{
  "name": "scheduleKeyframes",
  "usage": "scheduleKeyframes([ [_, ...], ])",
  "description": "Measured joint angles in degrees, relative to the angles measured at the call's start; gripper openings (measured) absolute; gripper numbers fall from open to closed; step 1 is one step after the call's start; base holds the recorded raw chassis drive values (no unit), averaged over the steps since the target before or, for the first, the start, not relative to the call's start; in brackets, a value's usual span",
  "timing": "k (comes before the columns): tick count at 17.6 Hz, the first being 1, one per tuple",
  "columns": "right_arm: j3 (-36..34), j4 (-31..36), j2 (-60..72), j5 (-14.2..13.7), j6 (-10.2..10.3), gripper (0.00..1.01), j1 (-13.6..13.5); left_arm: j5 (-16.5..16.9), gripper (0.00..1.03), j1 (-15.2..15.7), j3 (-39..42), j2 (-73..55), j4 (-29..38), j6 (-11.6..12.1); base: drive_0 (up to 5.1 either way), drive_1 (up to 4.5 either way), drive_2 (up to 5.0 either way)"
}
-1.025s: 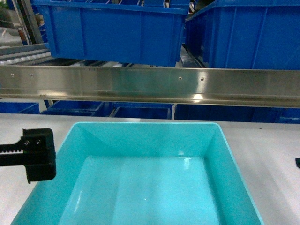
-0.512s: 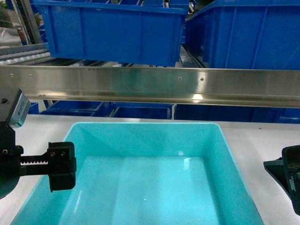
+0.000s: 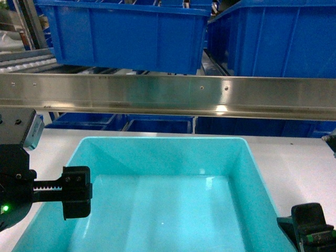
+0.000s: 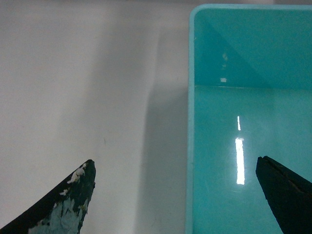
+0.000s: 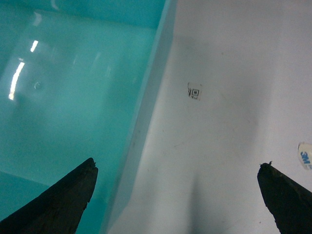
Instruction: Organize blue bins on left shelf correctly
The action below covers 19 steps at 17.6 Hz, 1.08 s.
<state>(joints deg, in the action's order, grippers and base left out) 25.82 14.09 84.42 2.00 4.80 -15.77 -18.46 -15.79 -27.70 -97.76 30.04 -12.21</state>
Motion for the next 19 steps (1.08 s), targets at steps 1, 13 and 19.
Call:
scheduleKeyframes([
  [1, -0.66, 0.74, 0.37, -0.59, 0.70, 0.98, -0.46, -0.04, 0.98, -0.13, -0.04, -0.02, -0.02, 0.00, 0.0, 0.00, 0.0],
  [13, -2.32, 5.29, 4.81, -1.99, 3.13, 0.98, -1.53, -0.66, 0.98, -1.53, -0.50, -0.57, -0.46, 0.13, 0.0, 0.00, 0.0],
  [19, 0.46, 7.61, 9.79, -1.57, 1.70, 0.98, 1.20, -0.11, 0.98, -5.11, -0.81, 0.28, -3.98, -0.59, 0.0, 0.00, 0.0],
])
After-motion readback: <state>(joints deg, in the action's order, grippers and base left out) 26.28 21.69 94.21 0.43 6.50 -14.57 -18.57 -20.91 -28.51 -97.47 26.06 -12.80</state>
